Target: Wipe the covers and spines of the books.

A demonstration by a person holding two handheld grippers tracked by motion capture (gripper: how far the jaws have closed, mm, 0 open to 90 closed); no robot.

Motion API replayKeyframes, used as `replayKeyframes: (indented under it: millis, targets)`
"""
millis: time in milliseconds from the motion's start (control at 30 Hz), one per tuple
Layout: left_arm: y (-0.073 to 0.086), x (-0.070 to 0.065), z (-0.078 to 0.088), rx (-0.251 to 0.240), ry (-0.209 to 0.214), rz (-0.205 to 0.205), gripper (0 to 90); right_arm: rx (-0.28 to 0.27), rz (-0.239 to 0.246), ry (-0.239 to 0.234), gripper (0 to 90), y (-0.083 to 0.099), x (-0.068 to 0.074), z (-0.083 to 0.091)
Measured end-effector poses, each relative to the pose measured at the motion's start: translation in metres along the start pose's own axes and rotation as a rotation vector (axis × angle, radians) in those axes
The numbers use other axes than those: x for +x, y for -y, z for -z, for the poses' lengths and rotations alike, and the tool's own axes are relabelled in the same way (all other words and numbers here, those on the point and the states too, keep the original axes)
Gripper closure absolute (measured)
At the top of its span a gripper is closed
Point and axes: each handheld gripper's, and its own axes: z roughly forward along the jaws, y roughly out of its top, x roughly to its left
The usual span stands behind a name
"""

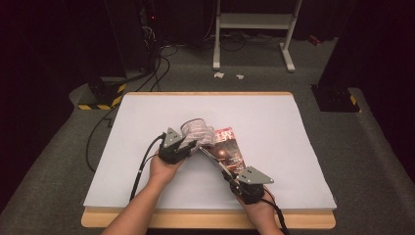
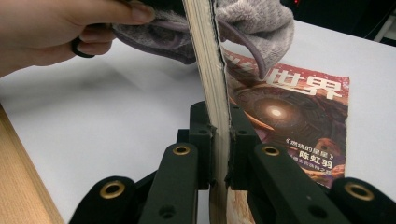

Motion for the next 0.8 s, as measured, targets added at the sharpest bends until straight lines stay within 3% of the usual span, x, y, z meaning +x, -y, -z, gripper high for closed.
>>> replayKeyframes:
  millis: [333,567,800]
  targets:
    - [0.011,0.024,-0.018,0.042,-0.061,0.023,68.9,0.004,0.004,0.001,84.1,0.000,0.001,-0.001]
    - [0.012,0.035,-0.028,0.098,-0.112,0.015,68.9,0.000,0.012,0.000,84.1,-0.001,0.002,-0.001]
    - [0.012,0.042,-0.037,0.116,-0.141,0.015,68.9,-0.011,-0.033,-0.018,84.2,-0.002,-0.003,0.002]
